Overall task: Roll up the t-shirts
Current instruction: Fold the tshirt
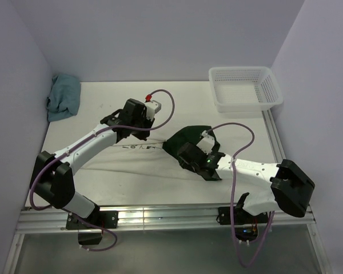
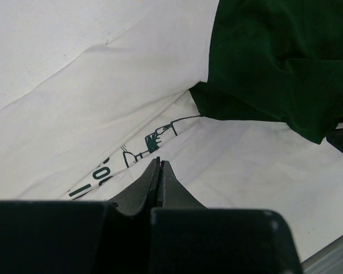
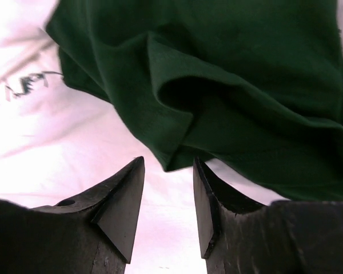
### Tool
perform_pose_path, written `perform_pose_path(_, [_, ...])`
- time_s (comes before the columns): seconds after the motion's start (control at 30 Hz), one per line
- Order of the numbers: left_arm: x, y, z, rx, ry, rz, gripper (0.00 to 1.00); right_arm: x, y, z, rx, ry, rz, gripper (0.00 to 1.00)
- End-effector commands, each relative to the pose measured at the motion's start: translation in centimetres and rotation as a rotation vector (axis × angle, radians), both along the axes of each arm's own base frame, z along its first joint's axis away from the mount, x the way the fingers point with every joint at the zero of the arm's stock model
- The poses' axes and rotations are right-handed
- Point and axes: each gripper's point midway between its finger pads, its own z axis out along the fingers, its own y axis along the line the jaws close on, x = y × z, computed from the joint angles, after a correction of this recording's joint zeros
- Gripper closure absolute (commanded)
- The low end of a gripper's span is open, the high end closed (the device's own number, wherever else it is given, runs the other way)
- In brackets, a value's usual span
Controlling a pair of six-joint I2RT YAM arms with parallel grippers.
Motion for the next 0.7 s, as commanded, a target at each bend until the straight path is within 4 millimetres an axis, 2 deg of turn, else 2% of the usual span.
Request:
perform_pose_path(0.0, [0.2,-0.4,2.5,-0.048,-0.041,-0.021,1.00,2.1,1.2,1.8,0.085,-0.073,-0.033,0.53])
perform_pose_path(0.27, [0.3,-0.2,1.9,-0.043,-0.028,-0.016,1.00,2.3,1.9,0.7,0.084,-0.044,-0.030,0.56])
perform_pose_path(0.67, [0.4,-0.1,1.0,-0.024,-0.019,-0.039,1.00,1.5,1.1,0.0,0.086,-0.025,-0.051,0.60])
